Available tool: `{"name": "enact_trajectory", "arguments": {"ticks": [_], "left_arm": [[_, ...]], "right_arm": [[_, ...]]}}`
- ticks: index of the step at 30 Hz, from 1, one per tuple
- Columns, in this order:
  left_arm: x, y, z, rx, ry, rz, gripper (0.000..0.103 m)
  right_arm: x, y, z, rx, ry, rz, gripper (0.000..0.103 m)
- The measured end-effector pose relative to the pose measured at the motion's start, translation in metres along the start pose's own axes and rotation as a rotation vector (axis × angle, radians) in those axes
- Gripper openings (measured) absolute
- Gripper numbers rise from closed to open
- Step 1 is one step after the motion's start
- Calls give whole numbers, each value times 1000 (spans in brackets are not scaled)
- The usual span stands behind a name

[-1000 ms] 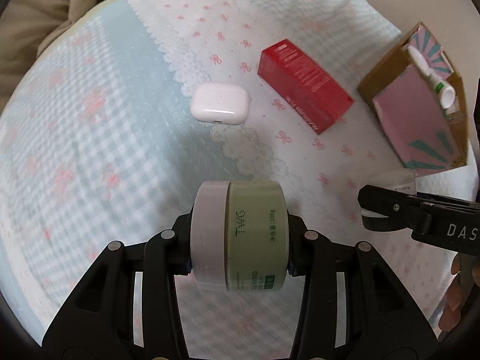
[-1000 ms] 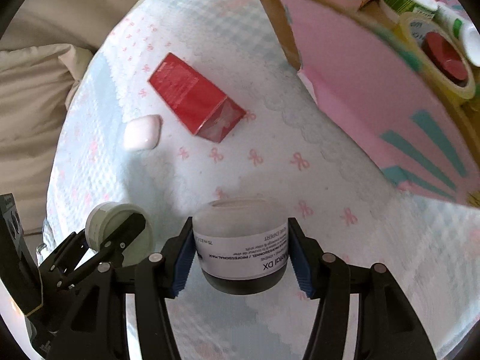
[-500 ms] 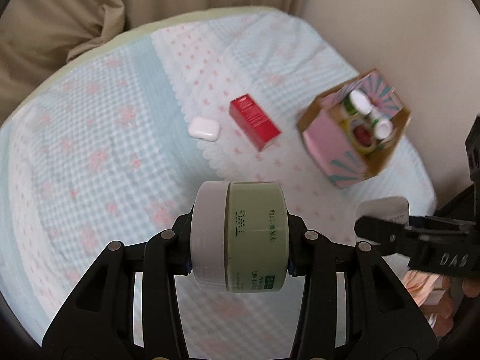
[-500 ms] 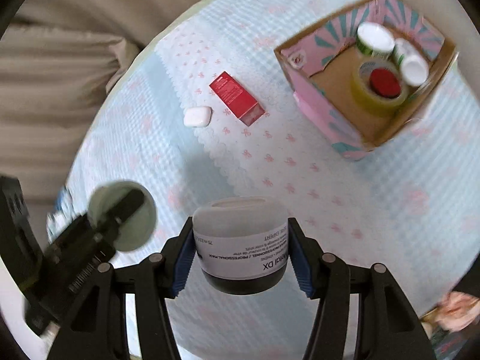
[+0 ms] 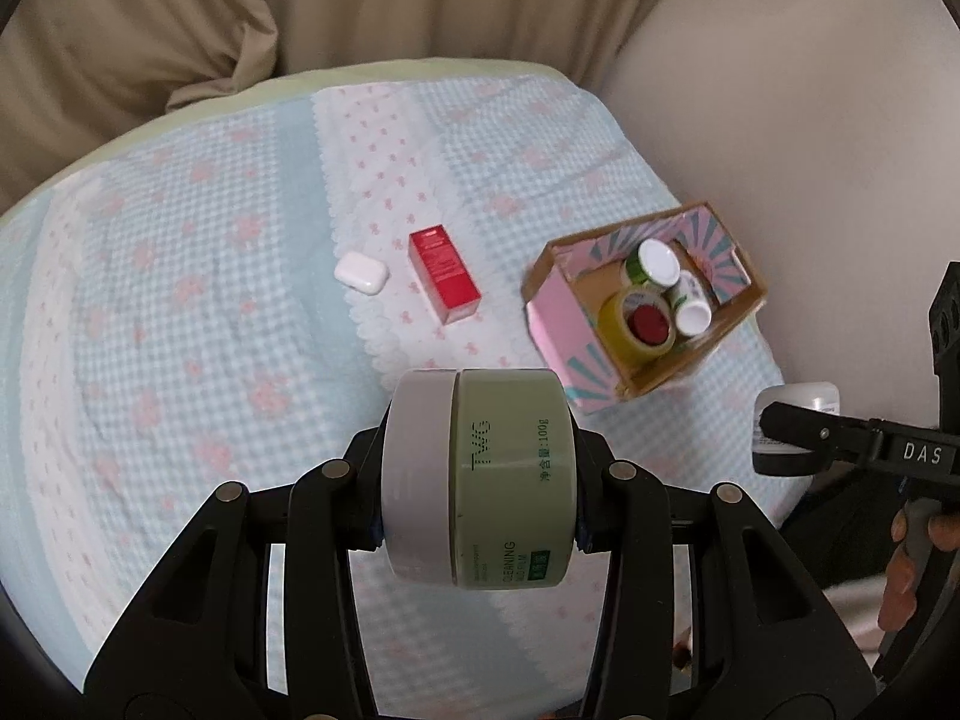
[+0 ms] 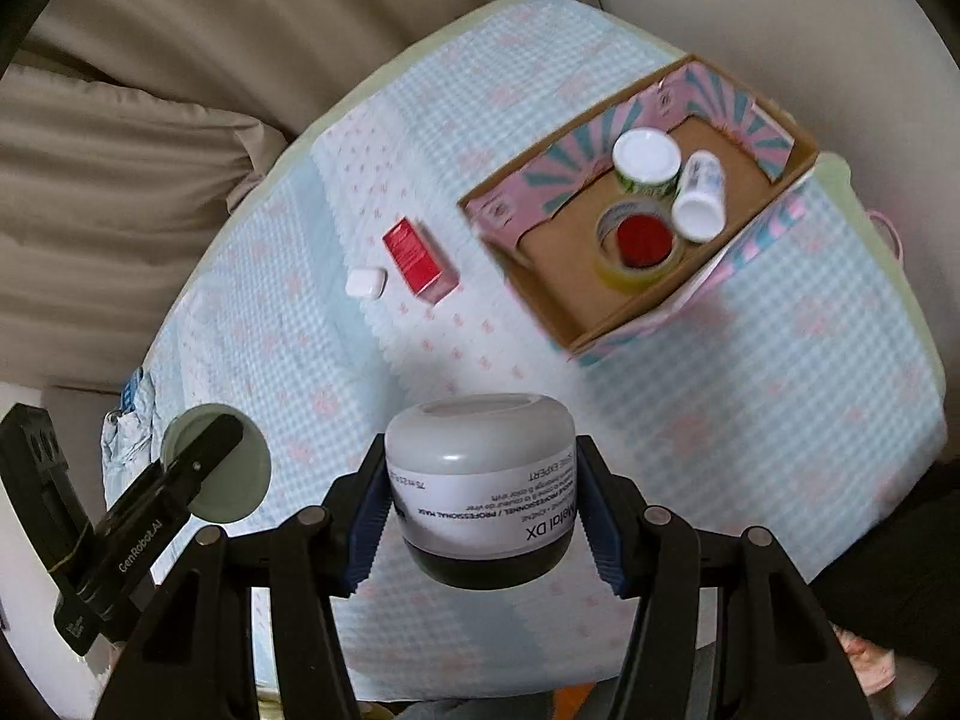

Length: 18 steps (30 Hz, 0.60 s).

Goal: Organize rigid objects
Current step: 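Carry both jars into the cardboard box and open both tools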

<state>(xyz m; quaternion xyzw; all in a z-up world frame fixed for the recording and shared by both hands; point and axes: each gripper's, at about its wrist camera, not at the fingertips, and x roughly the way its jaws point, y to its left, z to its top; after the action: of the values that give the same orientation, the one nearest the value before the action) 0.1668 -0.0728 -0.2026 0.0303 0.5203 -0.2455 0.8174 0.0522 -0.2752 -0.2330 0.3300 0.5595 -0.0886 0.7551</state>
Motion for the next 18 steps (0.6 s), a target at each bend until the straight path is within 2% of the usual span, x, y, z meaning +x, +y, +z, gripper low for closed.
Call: {"name": "enact_trajectory", "arguments": {"ticks": [3, 9, 18], "left_arm": [[3, -23, 2, -53, -14, 34, 39], [26, -76, 10, -117, -13, 49, 39], [83, -142, 30, -140, 34, 30, 39]], "right_arm": [[-8, -22, 21, -42, 7, 21, 54], [-16, -69, 61, -110, 20, 35, 53], [-10, -140, 123, -83, 31, 24, 53]]}}
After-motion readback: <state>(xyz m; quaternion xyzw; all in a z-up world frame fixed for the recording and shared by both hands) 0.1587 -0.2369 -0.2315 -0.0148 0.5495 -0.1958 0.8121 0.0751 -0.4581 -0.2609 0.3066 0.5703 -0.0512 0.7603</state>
